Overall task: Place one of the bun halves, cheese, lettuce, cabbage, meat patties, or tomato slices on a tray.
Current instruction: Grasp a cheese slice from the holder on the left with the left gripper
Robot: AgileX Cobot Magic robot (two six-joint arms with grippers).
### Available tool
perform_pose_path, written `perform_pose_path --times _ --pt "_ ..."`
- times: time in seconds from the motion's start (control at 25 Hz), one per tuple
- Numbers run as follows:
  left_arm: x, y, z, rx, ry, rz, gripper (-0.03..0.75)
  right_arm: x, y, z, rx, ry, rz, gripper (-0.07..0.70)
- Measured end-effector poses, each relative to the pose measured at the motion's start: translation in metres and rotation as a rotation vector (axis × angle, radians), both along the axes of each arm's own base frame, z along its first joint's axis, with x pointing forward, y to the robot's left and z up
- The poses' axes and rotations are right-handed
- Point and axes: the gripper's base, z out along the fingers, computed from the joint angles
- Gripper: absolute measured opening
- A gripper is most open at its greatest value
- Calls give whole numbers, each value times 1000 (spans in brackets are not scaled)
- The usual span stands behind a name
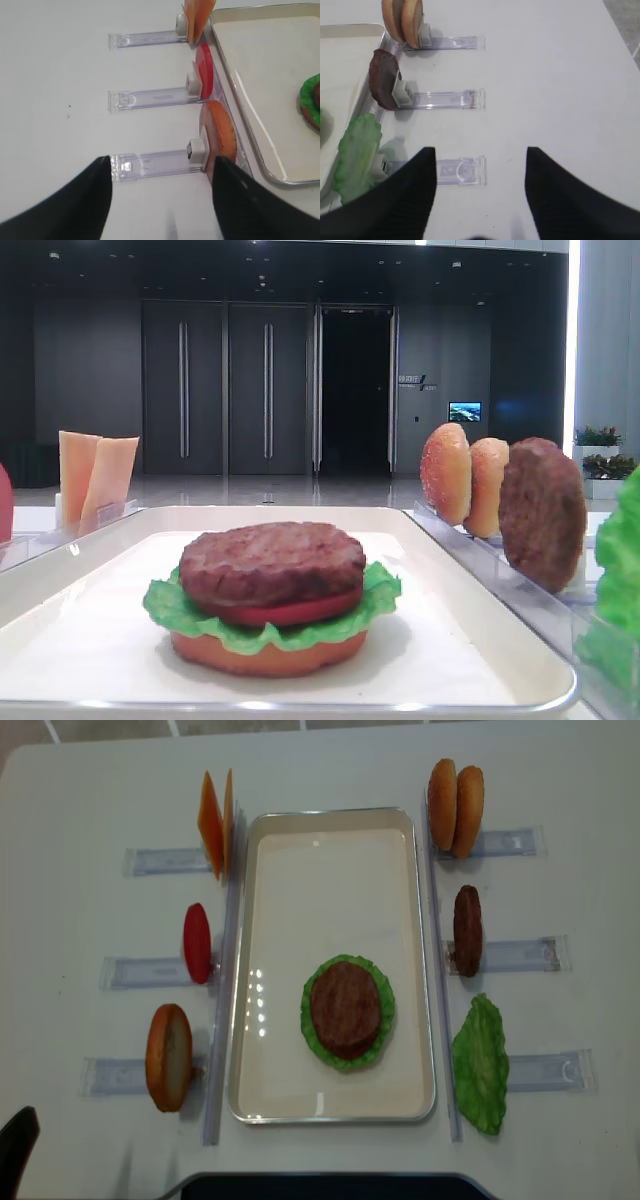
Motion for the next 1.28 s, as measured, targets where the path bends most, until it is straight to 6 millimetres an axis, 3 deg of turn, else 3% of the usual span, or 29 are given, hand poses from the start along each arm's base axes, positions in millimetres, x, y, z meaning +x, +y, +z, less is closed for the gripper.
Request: perform_pose_path --times 0.36,0.72,1.0,1.28 --pt "3 0 1 2 35 0 451 0 0 0 0 0 0 408" --pt "19 -1 28 -19 162 18 445 0 0 0 0 0 0 408" --pt "48 -1 55 -25 253 38 444 0 0 0 0 0 0 408" --pt "88 -3 70 -42 394 70 444 0 0 0 0 0 0 408"
